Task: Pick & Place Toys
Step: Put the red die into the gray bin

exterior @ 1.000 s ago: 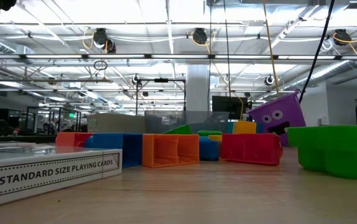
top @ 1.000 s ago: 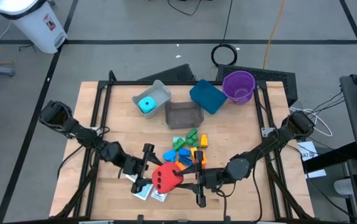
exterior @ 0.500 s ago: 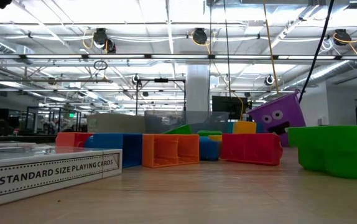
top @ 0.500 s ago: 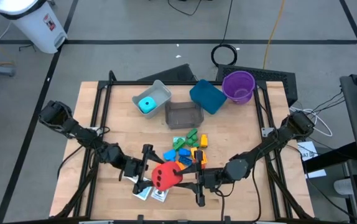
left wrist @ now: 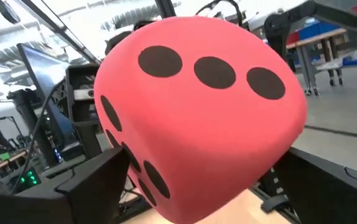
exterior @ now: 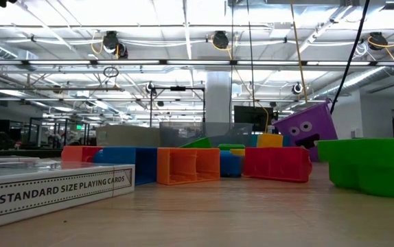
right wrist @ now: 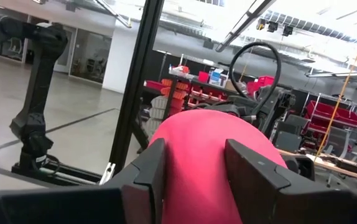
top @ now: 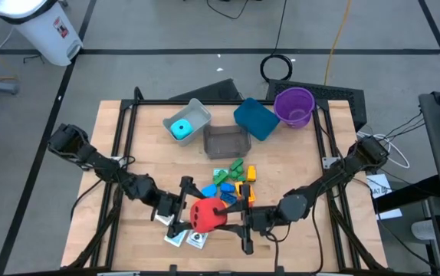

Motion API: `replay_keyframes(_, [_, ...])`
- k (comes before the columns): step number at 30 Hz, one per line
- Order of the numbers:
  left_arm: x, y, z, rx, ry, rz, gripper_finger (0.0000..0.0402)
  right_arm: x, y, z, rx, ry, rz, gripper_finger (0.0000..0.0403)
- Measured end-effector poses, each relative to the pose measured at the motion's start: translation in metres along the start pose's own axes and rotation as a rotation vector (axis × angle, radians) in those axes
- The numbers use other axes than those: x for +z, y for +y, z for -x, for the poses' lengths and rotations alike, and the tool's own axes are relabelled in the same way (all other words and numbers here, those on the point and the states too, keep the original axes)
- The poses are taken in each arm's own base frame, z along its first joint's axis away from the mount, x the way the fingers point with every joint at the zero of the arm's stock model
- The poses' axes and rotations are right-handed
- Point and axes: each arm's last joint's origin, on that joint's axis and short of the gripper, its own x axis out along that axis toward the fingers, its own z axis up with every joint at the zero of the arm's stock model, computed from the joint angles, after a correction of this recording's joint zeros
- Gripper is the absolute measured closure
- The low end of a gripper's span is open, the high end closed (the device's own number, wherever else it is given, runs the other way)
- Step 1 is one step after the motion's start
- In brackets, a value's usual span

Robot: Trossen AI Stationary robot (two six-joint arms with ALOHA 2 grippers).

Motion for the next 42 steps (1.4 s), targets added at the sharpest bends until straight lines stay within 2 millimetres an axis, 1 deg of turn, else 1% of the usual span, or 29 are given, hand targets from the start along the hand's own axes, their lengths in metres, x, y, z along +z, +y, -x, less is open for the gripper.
replay_keyframes(3, [-0.002,-0.001,-0.001,-0.012,0.026,-0.007,0.0051,-0.001,0.000,0.000,0.004,0.011,0.005,0.0278])
replay_keyframes(7, [-0.003,-0.002,-0.001,-0.028,0.036,-0.006,0.0117,-0.003,0.001,0.000,0.010,0.026,-0.008,0.0278])
replay_keyframes(8, [-0.003,-0.002,-0.001,-0.035,0.033,-0.004,0.0125,-0.004,0.001,0.000,0.015,0.034,-0.011,0.0278])
replay_keyframes(14, [-0.001,-0.006,0.000,-0.066,0.015,0.000,0.0125,-0.006,0.003,0.000,0.039,0.052,-0.015,0.0278])
replay_keyframes(19, [0.002,-0.011,0.001,-0.042,0.024,0.002,0.0125,-0.005,0.005,0.001,0.048,0.039,-0.010,0.0278])
replay_keyframes(24, [0.011,-0.011,-0.004,-0.041,-0.006,0.006,0.0132,0.006,0.010,0.005,0.098,-0.073,-0.031,0.0278])
replay_keyframes(27, [0.012,-0.012,-0.004,-0.048,-0.020,0.010,0.0146,0.012,0.014,0.008,0.113,-0.131,-0.049,0.0278])
replay_keyframes(30, [0.013,-0.013,-0.004,-0.070,-0.031,0.015,0.0149,0.017,0.018,0.011,0.119,-0.170,-0.040,0.0278])
replay_keyframes(32, [0.019,-0.013,-0.003,-0.080,-0.068,0.021,0.0151,0.016,0.021,0.014,0.131,-0.165,-0.019,0.0278])
replay_keyframes(33, [0.026,-0.013,-0.002,-0.072,-0.103,0.023,0.0153,0.014,0.022,0.013,0.121,-0.145,-0.009,0.0278])
replay_keyframes(34, [0.032,-0.011,-0.001,-0.062,-0.130,0.025,0.0157,0.009,0.023,0.011,0.123,-0.120,0.010,0.0278])
replay_keyframes(36, [0.037,-0.011,0.000,-0.061,-0.147,0.023,0.0172,0.000,0.023,0.010,0.105,-0.058,0.045,0.0278])
replay_keyframes(38, [0.033,-0.013,0.001,-0.079,-0.118,0.018,0.0196,0.005,0.016,0.008,0.062,-0.066,0.029,0.0278])
replay_keyframes(40, [0.031,-0.013,0.001,-0.054,-0.089,0.014,0.0225,0.007,0.010,0.006,0.046,-0.069,0.003,0.0278])
replay_keyframes(42, [0.030,-0.009,0.000,0.029,-0.053,0.015,0.0253,-0.001,0.004,-0.001,0.042,-0.028,-0.025,0.0280])
